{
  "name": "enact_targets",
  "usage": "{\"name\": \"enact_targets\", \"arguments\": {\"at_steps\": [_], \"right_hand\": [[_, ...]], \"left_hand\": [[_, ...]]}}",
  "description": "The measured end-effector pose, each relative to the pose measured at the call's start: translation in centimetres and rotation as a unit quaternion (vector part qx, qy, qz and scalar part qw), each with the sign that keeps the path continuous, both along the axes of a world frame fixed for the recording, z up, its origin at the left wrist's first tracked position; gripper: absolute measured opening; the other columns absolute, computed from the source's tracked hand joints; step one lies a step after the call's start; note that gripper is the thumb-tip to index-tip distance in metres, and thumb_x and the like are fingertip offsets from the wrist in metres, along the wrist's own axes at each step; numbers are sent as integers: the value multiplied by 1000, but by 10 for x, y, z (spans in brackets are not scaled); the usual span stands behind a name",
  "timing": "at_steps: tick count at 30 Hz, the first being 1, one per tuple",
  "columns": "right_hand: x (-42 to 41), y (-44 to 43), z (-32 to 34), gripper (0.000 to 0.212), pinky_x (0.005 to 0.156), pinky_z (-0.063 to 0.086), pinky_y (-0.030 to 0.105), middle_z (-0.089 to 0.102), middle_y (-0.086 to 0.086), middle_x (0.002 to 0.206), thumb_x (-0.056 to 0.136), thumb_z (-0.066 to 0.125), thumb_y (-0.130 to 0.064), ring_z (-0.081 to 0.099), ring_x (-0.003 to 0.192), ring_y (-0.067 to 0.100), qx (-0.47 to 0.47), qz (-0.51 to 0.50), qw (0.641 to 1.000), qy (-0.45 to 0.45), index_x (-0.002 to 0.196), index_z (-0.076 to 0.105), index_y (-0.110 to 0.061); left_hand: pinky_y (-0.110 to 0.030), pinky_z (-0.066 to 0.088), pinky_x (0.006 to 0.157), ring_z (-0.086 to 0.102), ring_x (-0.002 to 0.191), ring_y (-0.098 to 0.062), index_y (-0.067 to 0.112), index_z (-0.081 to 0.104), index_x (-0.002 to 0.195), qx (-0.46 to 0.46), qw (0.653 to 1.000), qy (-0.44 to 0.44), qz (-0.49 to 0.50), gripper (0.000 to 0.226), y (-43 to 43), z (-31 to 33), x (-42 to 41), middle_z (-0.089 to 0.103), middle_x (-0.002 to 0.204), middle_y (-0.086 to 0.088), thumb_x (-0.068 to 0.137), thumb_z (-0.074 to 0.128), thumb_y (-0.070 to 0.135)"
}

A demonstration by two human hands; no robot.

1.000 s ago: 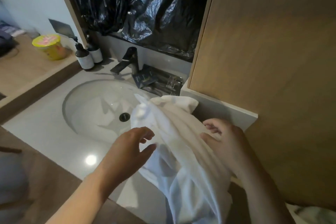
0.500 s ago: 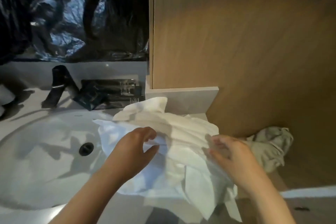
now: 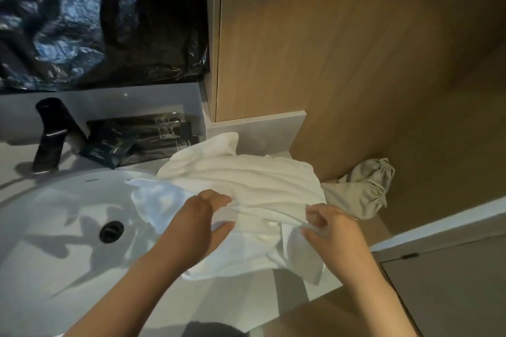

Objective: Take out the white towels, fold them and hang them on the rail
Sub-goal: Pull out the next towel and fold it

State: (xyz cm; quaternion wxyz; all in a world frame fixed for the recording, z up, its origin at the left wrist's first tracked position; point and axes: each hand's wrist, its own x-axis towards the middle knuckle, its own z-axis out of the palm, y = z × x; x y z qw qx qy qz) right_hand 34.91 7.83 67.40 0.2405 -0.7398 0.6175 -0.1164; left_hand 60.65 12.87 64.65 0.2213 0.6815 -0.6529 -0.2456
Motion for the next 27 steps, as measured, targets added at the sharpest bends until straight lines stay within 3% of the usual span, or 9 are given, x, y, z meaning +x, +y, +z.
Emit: {"name": "enact_targets", "arguments": {"at_steps": [4, 7, 10, 14, 17, 20, 23, 25, 27], "right_hand": [[-3, -11, -2, 18, 74, 50, 29, 63, 3, 93, 87, 68, -16, 59, 88, 19, 0, 0, 1000, 7, 103, 66, -11], [-9, -17, -4, 32, 86, 46, 23, 55, -6, 114, 90, 68, -25, 55, 106, 13, -8, 6, 1000, -10, 121, 61, -23], [-18, -20, -7, 36, 90, 44, 21, 55, -9, 120, 91, 66, -34, 54, 108, 9, 12, 15, 999, -46, 126, 60, -25], [-28, -32, -8, 7, 72, 45, 19, 61, -6, 101, 92, 65, -32, 58, 90, 6, 33, 28, 998, -51, 91, 63, -26], [-29, -36, -7, 20, 57, 36, 15, 52, -11, 80, 97, 56, -35, 50, 70, 1, 21, 67, 997, -28, 79, 48, -31], [-30, -39, 1, 24, 56, 37, 16, 48, -10, 68, 99, 49, -38, 47, 60, 1, 15, 76, 994, -83, 80, 46, -24], [-25, -49, 22, 25, 56, 37, 17, 50, -7, 69, 99, 50, -38, 46, 61, 2, -12, 84, 984, -154, 81, 49, -20], [-17, -56, 42, 25, 56, 38, 14, 51, -8, 70, 98, 52, -35, 46, 62, 2, -54, 94, 975, -195, 79, 50, -20], [-6, -64, 63, 25, 55, 37, 13, 50, -13, 67, 98, 53, -31, 45, 60, 2, -95, 108, 963, -227, 76, 49, -20]], "left_hand": [[-13, 41, 86, 56, 96, -8, 24, 59, 132, 14, 1000, -9, 17, 50, -1, -5, -1, 46, 132, 8, 87, 67, 44], [-18, 44, 88, 58, 106, -12, 27, 61, 128, 13, 999, -23, 21, 45, -4, -7, -1, 45, 136, 10, 87, 66, 44], [-24, 49, 84, 59, 99, -14, 23, 66, 115, 2, 999, -15, 31, 32, -10, -8, -2, 51, 121, 7, 86, 70, 38], [-34, 51, 82, 57, 95, -19, 15, 66, 99, 16, 999, -37, 36, 21, -15, -6, -7, 49, 116, 3, 86, 71, 31], [-37, 52, 75, 62, 84, -23, 9, 63, 85, -27, 998, -9, 51, 14, -15, -2, -13, 49, 118, 1, 87, 72, 20], [-27, 51, 79, 64, 87, -15, 18, 56, 76, -50, 995, 56, 68, 17, -15, 7, -12, 48, 125, 12, 89, 68, 19], [-31, 51, 77, 65, 84, -18, 24, 53, 74, -17, 989, 128, 77, 21, -17, 21, -8, 68, 93, 3, 92, 64, 22], [-25, 47, 68, 59, 71, -22, 23, 54, 75, -43, 982, 149, 108, 19, -19, 33, -8, 63, 74, -6, 91, 63, 23], [-16, 40, 60, 54, 68, -19, 24, 55, 75, -86, 973, 165, 139, 18, -22, 49, -7, 60, 71, -5, 90, 65, 22]]}}
